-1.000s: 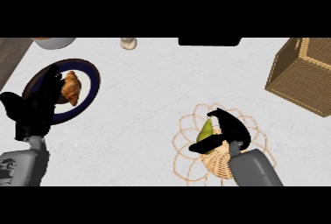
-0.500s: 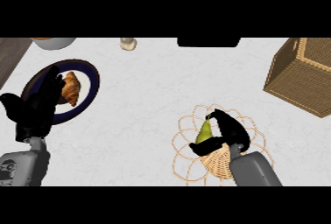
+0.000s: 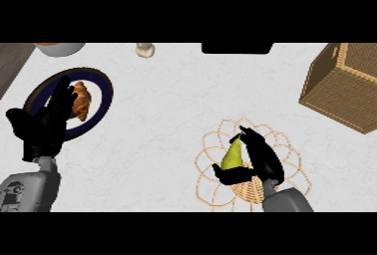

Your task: Pick the pear from the placemat and place it in the basket

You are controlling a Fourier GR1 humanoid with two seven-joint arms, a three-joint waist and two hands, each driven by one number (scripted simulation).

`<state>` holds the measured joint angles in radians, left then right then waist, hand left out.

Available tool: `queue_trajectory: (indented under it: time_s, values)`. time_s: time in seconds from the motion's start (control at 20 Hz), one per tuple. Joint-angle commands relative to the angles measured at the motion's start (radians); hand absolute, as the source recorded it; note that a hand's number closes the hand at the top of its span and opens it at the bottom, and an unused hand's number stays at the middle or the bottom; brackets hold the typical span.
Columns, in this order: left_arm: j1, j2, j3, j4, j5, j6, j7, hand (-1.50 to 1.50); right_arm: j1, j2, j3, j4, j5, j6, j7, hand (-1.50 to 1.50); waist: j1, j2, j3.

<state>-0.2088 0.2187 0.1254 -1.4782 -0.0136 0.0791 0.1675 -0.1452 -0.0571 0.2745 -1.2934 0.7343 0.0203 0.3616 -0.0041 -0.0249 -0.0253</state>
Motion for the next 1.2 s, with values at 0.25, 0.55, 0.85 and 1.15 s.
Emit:
queue_trajectory:
  time_s: [0.25, 0.55, 0.85, 1.15]
  values:
    - [0.02, -0.008, -0.016, -0.048, -0.005, 0.0, 0.03, 0.0, 0.1, 0.055, -0.025, -0.005, -0.191, -0.218, -0.451, 1.5, 0.007, 0.023, 0.027]
    - [0.034, -0.002, 0.002, -0.021, -0.011, 0.003, -0.002, 0.0, 0.131, 0.057, -0.003, -0.27, -0.305, -0.257, -0.425, 1.5, -0.002, 0.021, 0.025]
    - [0.003, 0.003, 0.016, -0.029, -0.001, 0.0, 0.026, 0.0, 0.111, 0.012, -0.012, -0.546, -0.183, -0.239, -0.137, 1.5, -0.001, 0.023, 0.025]
    - [-0.017, 0.001, 0.018, 0.027, -0.024, 0.008, 0.004, 0.0, -0.07, 0.001, -0.144, -0.683, -0.19, -0.158, 0.123, 1.5, -0.001, 0.024, 0.025]
